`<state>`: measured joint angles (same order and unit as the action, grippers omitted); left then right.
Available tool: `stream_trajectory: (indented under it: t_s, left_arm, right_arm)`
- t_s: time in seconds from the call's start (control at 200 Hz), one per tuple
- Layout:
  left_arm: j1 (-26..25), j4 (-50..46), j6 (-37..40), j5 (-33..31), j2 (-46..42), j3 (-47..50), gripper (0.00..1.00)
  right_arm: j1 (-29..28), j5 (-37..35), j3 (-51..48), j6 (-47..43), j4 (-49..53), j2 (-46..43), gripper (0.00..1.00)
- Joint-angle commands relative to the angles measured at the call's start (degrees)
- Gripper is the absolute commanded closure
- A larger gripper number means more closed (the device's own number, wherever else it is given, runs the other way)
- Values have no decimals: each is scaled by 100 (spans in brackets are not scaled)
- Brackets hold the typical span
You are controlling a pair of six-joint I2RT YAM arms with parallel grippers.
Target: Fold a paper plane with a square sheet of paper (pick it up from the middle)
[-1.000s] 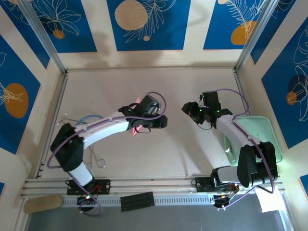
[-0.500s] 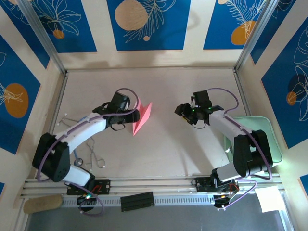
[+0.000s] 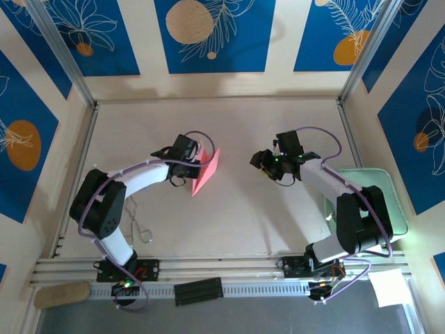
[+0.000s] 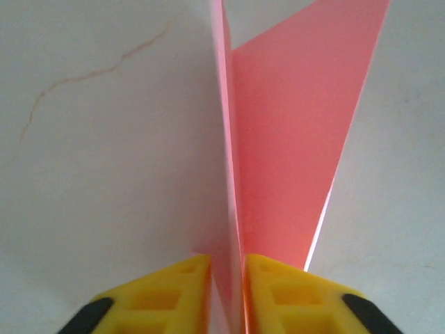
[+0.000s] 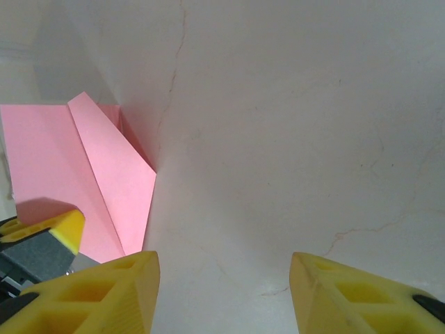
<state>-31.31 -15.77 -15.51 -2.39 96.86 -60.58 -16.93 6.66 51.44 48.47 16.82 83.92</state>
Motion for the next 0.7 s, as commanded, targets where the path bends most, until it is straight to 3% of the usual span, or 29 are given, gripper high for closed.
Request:
stream_trajectory:
  t_s: [0.0,0.095,0.415,0.695]
  left_arm:
    - [-172,54,388,-290,-161,-210,88]
    - [-412,-181,552,-759,-211,-374,93]
    - [-1593,-594,941,-2833,-11,-851,93]
    - [-2451,-729,1042,-3714,933,-1395,92]
  right_arm:
    - [-22,65,121,-1,94,2,47]
    - [5,55,103,12,93,-47,47]
    - [335,-283,-239,233,86,-578,47]
    - [783,-484,-656,498,106,-1103,47]
